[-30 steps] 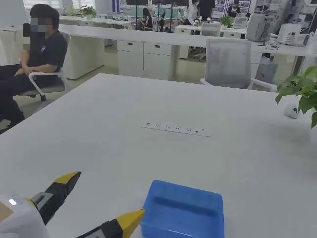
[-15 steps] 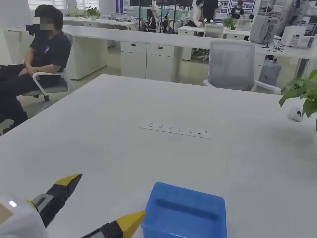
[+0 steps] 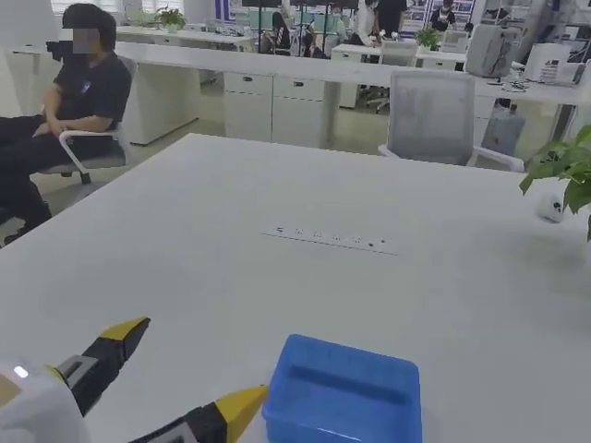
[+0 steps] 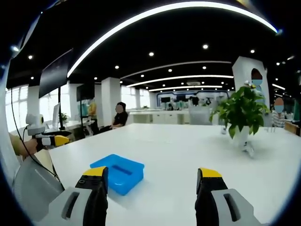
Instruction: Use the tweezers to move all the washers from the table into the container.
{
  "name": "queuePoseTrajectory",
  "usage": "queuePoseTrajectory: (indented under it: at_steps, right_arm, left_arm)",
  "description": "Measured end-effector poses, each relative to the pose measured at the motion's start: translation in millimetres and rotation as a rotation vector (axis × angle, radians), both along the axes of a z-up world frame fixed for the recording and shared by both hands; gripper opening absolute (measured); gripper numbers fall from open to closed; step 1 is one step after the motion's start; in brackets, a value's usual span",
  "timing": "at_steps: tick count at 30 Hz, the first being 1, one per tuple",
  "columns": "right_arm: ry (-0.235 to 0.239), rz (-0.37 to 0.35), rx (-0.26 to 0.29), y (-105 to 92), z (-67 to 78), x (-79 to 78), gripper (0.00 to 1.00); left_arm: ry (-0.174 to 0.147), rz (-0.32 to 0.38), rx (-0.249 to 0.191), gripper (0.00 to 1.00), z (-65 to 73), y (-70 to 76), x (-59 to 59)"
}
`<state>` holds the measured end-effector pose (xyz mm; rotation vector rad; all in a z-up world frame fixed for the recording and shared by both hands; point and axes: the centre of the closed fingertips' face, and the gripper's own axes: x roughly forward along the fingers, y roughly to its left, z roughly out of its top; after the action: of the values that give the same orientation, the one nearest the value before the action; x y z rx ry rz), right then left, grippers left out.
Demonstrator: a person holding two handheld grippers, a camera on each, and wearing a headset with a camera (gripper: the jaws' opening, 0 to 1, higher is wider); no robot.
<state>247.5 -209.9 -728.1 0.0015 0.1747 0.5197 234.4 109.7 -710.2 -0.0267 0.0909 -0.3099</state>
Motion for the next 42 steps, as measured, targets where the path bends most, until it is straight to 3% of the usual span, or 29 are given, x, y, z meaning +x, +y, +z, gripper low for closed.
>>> queuePoseTrajectory:
  at_steps: [27,32,42]
  right_arm:
    - [-0.001,-0.001,-0.008,2.2,0.7,-0.7,0.75]
    - [-0.002,0.000,-0.011,3.8,1.1,-1.7,0.75]
    - [0.011,0.006,-0.015,4.2,-2.3,-1.6,0.75]
  left_arm:
    - [0.015,-0.014,0.014,0.87,-2.9,-2.7,-0.8]
    - [0.016,-0.025,0.033,0.86,-3.8,-5.4,-1.3]
    - [0.029,-0.045,0.024,0.85,-4.8,-9.5,-2.7]
